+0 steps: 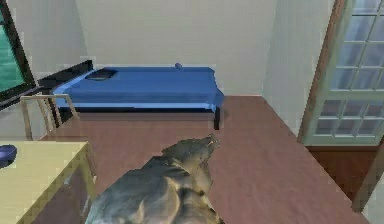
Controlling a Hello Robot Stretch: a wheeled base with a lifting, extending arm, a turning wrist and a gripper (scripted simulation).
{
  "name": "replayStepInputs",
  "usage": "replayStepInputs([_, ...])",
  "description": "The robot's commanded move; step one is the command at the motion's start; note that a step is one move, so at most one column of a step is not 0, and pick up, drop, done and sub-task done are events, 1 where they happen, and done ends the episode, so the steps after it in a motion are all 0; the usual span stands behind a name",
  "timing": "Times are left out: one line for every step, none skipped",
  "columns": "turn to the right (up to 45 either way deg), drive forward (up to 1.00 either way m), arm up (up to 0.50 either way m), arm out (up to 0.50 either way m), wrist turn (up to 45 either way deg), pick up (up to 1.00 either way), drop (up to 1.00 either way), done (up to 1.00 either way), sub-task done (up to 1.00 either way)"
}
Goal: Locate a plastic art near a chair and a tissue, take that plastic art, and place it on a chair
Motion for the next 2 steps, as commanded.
replayStepInputs([0.0, 1.00, 0.00, 0.00, 0.0, 0.00, 0.00, 0.00, 0.00])
replayStepInputs([-12.0, 0.00, 0.00, 0.00, 0.0, 0.00, 0.00, 0.00, 0.00])
